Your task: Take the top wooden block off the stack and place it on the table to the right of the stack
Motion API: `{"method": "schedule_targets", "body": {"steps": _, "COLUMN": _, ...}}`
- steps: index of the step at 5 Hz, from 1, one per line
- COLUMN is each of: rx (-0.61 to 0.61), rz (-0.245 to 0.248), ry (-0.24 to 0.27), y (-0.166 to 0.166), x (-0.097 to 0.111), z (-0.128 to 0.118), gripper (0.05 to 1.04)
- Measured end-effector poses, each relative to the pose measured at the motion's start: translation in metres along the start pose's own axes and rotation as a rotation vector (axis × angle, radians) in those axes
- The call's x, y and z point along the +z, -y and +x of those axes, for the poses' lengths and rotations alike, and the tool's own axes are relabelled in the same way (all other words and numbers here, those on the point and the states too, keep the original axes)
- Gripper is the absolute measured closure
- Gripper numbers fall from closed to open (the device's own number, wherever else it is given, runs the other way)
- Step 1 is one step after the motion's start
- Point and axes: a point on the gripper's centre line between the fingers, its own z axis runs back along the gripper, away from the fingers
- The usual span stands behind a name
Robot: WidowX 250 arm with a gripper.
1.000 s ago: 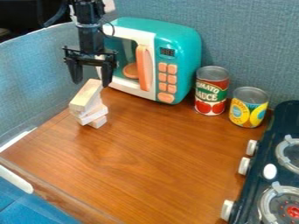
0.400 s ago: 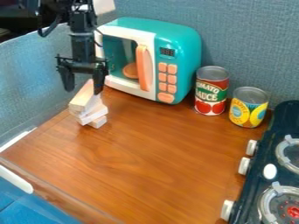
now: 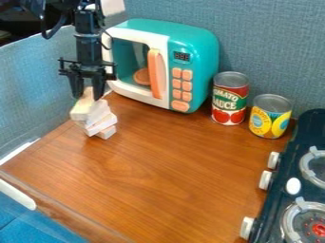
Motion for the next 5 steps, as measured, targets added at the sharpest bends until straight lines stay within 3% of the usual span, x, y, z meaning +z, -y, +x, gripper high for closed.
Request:
{"method": "schedule_targets", "body": {"steps": 3, "rx": -0.008, "rz": -0.009, "ry": 0.022, "y": 0.003, "x": -0.001, "z": -0.001, "gripper": 0.570}}
{"method": "schedule_targets", "body": {"steps": 4, "rx": 0.000, "rz": 0.027, "ry": 0.056, "y": 0.006, "x": 0.021, "z": -0.014, "gripper": 0.570}}
{"method": "schedule_targets", "body": {"steps": 5, "rx": -0.028, "rz": 0.051, "ry": 0.152, "y": 0.019, "x": 0.064, "z": -0.034, "gripper": 0.570}}
